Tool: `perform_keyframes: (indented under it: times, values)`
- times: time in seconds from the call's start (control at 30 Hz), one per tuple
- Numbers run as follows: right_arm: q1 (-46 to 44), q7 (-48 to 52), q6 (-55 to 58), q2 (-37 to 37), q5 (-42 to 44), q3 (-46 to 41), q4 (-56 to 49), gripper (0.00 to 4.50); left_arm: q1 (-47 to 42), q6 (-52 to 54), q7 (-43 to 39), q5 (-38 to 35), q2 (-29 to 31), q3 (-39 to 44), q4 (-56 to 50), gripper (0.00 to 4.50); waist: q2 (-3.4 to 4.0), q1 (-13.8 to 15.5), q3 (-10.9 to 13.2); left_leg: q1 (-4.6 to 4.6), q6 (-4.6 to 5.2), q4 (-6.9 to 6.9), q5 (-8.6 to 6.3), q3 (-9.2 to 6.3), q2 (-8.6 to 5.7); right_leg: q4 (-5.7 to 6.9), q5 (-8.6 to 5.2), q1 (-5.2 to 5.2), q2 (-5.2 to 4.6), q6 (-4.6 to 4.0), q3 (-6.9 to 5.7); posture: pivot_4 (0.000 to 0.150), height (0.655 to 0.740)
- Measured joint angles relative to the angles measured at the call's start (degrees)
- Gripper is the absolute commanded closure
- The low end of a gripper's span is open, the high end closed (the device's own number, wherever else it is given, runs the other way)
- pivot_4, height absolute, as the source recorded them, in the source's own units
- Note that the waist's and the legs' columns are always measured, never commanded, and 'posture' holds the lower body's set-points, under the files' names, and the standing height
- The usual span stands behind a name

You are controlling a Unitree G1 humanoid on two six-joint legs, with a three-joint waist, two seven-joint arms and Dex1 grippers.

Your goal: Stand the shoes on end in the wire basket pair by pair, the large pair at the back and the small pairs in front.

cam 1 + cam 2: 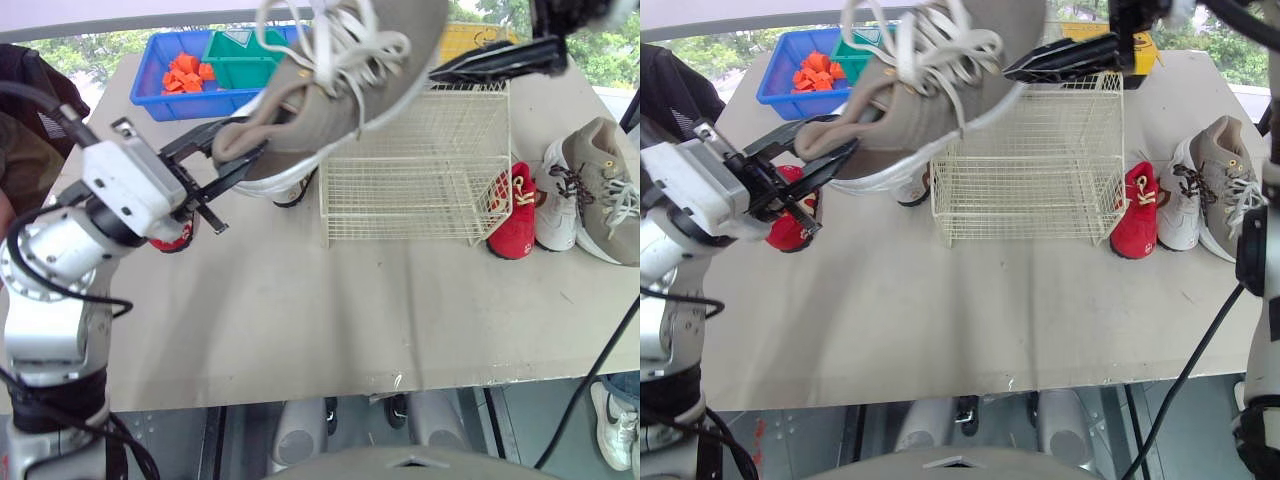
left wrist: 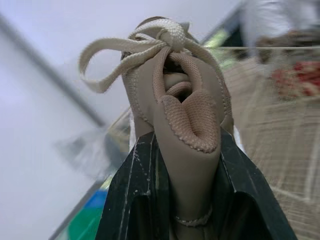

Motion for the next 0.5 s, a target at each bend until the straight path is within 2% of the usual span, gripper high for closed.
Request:
perform_keyframes:
  times: [0.17,0.2,0.27,0.33,0.4,0.5]
  values:
    - [-5.1,1.6,0.2,4.1,-5.7,11.0,8.1,0.00,-5.5,-8.9,-7.9,1.9,0.1,-5.0,6.5,3.86,0.06,-0.3,0.0,0.00,-0.01,0.10,0.01,0.13,0.01,0.09,0.01,0.00,0.02,0.00,0.02,0.150,0.7400]
    - [-5.8,1.6,0.0,4.6,-6.3,13.3,9.3,0.26,-6.4,-10.1,-8.7,2.6,0.1,-5.7,7.4,3.86,0.06,-0.3,0.0,-0.01,-0.01,0.10,0.01,0.12,0.02,0.08,0.01,-0.01,0.04,0.00,0.02,0.150,0.7400]
    - [-6.9,1.8,-0.2,4.6,-6.6,17.9,11.4,0.89,-7.3,-12.8,-9.8,3.9,0.0,-6.7,9.6,3.86,0.06,-0.3,0.0,-0.02,-0.01,0.12,0.01,0.14,0.04,0.08,0.01,0.00,0.04,0.00,0.03,0.150,0.7400]
    - [-7.1,1.9,-0.3,4.6,-5.9,22.3,12.7,1.90,-7.4,-15.5,-10.6,5.3,-0.1,-7.2,11.5,3.86,0.07,-0.2,0.0,-0.05,-0.01,0.13,0.01,0.14,0.04,0.06,0.01,-0.01,0.04,0.01,0.02,0.150,0.7400]
    - [-7.1,1.9,-0.5,4.5,-4.4,25.2,12.8,2.60,-7.5,-18.1,-11.1,6.4,-0.1,-7.2,13.0,3.86,0.07,-0.2,0.0,-0.08,-0.01,0.13,0.01,0.14,0.06,0.05,0.01,-0.04,0.03,0.01,0.02,0.150,0.7400]
    - [-7.6,1.9,-1.2,3.7,-3.1,26.6,12.4,4.01,-7.8,-20.9,-11.1,7.7,-0.1,-7.3,13.9,3.86,0.07,-0.1,0.0,-0.09,-0.01,0.12,0.00,0.15,0.10,0.04,0.01,-0.04,0.03,0.01,0.00,0.150,0.7400]
